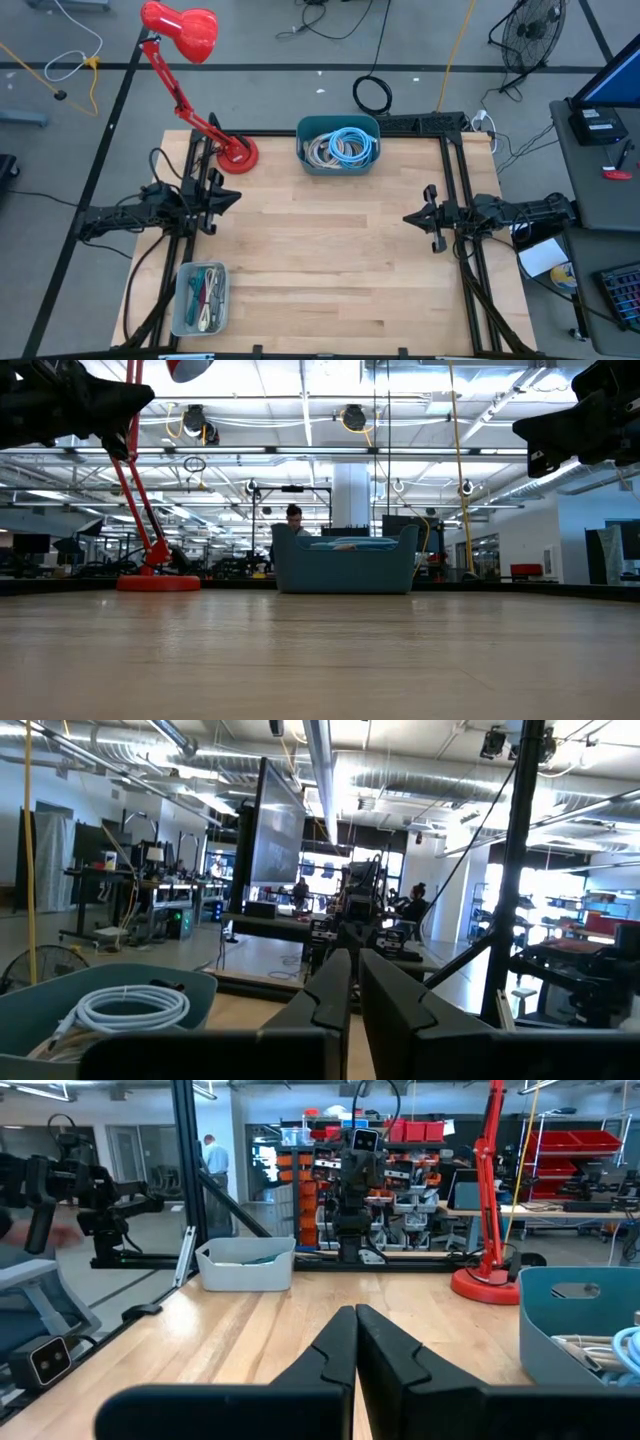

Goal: Pick & Place USB Port
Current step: Return to Home Position

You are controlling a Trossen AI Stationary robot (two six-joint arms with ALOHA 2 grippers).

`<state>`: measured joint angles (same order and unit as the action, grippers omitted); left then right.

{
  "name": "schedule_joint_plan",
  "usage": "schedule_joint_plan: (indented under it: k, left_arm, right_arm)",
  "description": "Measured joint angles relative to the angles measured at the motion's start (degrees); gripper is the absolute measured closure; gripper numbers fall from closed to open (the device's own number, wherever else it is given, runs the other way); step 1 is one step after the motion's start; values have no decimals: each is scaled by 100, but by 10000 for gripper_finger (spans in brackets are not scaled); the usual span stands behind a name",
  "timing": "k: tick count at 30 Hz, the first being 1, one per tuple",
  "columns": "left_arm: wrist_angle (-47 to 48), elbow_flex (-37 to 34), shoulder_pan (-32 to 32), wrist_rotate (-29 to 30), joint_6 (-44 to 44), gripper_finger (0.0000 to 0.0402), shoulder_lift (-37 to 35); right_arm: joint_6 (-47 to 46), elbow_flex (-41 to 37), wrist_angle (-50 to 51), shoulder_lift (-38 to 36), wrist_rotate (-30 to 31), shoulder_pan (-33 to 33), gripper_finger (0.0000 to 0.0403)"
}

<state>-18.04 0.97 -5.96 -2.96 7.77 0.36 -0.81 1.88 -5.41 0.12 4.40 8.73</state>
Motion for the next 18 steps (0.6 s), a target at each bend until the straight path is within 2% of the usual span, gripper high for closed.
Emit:
schedule_joint_plan:
  k: [12, 18]
  left_arm:
    - [-2, 0, 0, 0, 0, 399, 0]
    - [0, 0, -2, 0, 0, 382, 0]
  right_arm:
    - [0, 0, 2, 7, 0, 0, 403]
    - [0, 1, 2, 7, 0, 0, 403]
